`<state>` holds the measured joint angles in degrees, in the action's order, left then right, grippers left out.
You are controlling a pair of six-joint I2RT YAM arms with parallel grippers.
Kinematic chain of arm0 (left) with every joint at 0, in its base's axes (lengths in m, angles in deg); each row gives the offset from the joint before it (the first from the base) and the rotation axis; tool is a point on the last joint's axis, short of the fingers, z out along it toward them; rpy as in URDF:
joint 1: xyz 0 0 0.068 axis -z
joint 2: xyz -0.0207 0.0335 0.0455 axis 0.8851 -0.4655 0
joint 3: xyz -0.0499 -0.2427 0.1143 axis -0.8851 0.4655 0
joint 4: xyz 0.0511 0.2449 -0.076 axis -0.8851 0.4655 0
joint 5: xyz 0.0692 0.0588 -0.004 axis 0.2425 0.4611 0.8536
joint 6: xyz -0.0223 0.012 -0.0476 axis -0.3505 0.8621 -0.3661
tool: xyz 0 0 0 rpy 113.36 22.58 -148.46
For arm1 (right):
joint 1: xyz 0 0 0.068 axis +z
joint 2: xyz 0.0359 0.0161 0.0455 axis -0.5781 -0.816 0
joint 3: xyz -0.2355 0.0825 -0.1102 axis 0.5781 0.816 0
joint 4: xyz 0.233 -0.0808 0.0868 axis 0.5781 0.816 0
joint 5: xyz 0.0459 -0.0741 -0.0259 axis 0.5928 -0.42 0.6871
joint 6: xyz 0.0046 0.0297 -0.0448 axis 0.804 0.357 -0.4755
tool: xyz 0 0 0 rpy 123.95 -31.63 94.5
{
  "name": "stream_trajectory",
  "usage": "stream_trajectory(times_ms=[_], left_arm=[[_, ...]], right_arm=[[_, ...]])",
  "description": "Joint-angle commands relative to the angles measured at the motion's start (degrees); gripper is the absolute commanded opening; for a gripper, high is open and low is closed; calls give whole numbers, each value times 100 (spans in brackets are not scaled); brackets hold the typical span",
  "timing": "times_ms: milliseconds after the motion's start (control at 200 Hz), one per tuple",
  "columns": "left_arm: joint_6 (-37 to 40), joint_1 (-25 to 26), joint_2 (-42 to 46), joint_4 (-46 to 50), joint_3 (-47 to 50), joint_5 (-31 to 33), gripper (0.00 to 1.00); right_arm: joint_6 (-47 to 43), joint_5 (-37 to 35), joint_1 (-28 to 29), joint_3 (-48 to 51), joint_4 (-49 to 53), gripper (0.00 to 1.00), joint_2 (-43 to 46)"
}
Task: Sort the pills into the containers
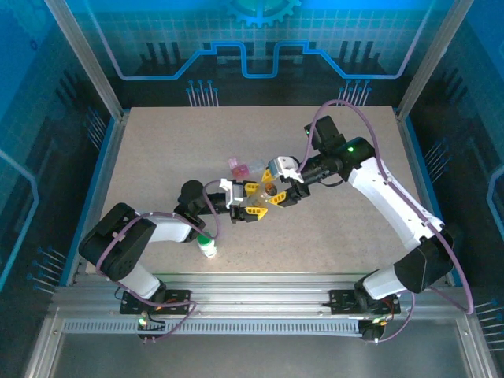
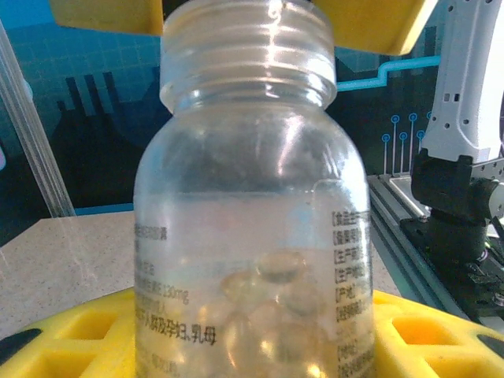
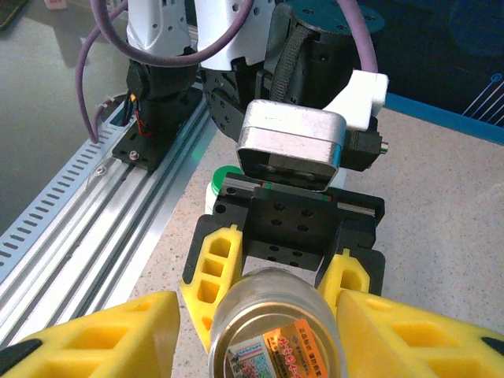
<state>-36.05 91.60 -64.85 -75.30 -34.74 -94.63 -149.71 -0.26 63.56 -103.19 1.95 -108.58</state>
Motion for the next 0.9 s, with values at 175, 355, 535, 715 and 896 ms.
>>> stream_trajectory(times_ms=[175, 355, 535, 715, 896], left_arm=[[38, -40, 167, 40, -236, -205, 0], [70, -32, 320, 214, -348, -201, 0], [536, -28, 573, 867, -466, 223, 0], [956, 29, 826, 1117, -525, 1206, 0], [1938, 468, 943, 1433, -597, 2310, 0]], right_arm=[[105, -503, 215, 157, 43, 48, 79], [505, -643, 285, 484, -399, 40, 285], [1736, -788, 334, 963, -1173, 28, 532], [4532, -2480, 619, 1834, -2739, 28, 763], [7758, -4916, 965, 2200, -3291, 21, 854]])
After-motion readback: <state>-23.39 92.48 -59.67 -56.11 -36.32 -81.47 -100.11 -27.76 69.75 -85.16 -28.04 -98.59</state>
